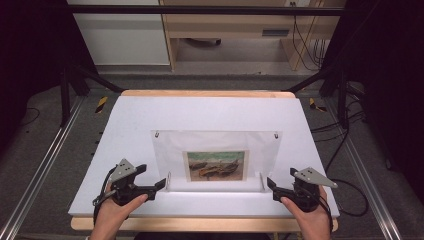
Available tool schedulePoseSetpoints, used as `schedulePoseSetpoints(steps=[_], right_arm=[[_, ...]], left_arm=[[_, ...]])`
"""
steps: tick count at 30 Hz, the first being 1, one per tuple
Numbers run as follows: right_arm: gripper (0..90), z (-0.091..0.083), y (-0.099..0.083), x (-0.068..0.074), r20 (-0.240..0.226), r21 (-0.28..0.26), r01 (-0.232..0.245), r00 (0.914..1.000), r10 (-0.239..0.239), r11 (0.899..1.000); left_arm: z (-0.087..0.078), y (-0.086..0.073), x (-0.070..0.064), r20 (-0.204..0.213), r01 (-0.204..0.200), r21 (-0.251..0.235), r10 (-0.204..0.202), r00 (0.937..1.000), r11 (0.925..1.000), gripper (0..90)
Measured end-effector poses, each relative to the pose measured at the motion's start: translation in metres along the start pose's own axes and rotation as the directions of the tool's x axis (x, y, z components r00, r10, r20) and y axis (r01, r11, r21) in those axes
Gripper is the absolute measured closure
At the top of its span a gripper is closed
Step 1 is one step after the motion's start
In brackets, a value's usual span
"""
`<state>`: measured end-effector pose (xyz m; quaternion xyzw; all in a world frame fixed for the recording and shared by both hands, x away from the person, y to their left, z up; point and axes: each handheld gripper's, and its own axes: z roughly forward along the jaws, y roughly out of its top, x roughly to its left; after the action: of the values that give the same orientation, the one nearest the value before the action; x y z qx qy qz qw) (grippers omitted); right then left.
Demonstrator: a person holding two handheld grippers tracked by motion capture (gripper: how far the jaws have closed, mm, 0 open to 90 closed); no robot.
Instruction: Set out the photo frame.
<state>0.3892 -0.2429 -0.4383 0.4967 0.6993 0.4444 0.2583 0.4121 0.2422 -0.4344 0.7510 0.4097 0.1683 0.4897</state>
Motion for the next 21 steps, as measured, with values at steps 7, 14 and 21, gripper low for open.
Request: schedulePoseSetpoints(steps=[7,14,21], right_arm=[[15.7,-0.013,-0.003,-0.014,0.033,-0.045,-0.037,0.9987,0.038,0.998],[28.1,-0.022,-0.006,-0.027,0.083,-0.083,-0.061,0.9943,0.068,0.995],[37.6,-0.015,-0.011,-0.035,0.141,-0.027,-0.091,0.9856,0.094,0.995]], left_arm=[[-0.013,-0.002,0.012,-0.029,0.020,-0.028,-0.021,0.9994,0.9994,12.5],[-0.028,-0.003,0.028,-0.079,0.037,-0.063,-0.042,0.9960,0.9973,20.8],[-0.027,-0.006,0.044,-0.160,0.046,-0.048,-0.053,0.9857,0.9978,24.7]])
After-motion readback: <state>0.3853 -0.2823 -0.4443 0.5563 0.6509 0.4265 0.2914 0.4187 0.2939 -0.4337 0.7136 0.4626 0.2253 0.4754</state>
